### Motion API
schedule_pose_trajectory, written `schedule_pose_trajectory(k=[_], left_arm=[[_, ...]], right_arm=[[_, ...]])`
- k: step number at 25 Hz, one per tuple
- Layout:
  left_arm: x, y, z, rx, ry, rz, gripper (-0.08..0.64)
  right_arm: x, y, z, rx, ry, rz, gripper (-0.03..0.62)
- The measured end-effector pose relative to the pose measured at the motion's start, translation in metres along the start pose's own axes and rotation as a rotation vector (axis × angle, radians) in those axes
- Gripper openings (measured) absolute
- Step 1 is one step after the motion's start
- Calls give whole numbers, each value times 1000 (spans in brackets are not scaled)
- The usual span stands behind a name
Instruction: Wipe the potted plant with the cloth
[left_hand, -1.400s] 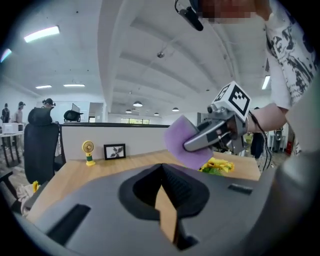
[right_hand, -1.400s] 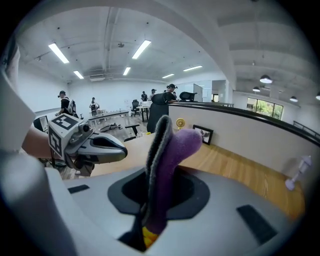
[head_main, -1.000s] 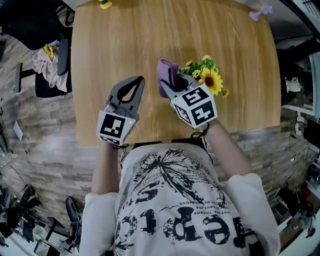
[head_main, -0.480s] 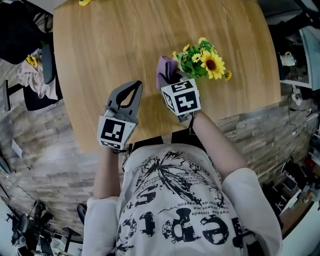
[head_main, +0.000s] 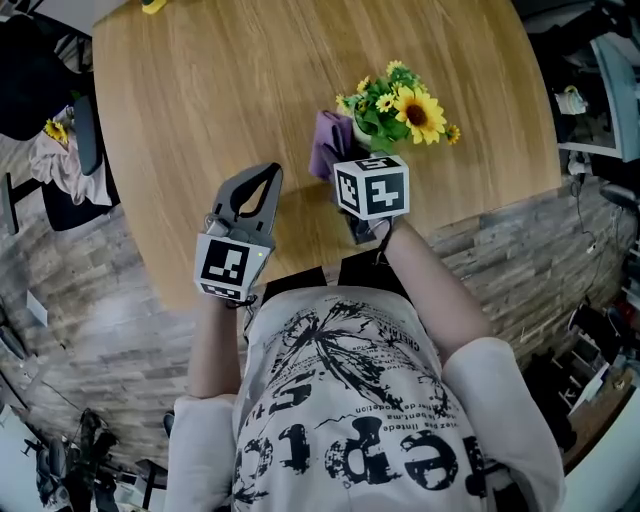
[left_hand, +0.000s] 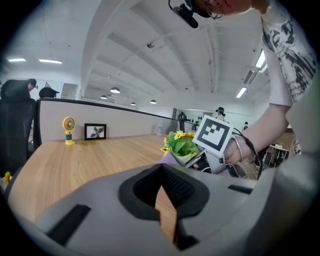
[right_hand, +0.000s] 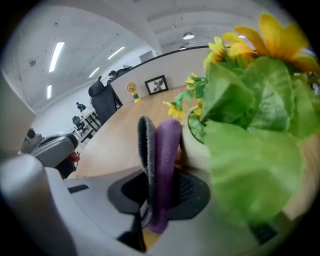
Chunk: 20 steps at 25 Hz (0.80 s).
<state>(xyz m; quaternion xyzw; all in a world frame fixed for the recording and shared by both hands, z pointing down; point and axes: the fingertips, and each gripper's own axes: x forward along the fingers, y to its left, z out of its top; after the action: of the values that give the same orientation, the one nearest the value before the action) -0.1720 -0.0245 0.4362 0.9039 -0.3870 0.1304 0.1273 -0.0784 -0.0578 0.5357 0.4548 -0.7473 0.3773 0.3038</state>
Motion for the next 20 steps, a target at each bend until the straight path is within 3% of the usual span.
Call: schedule_pose_trajectory(k=[8,12,20], left_arm=[[23,-15,11,10,-16,-38,3],[33,-27,8,-19,-10,-36,3],[54,-62,12,45,19,-16,3]], right_arm=[[-14,-12,-21,8,36,35,84],[-23,-16,-34,-30,63,63,84],[-46,-39,-58,-160,151,119,87]])
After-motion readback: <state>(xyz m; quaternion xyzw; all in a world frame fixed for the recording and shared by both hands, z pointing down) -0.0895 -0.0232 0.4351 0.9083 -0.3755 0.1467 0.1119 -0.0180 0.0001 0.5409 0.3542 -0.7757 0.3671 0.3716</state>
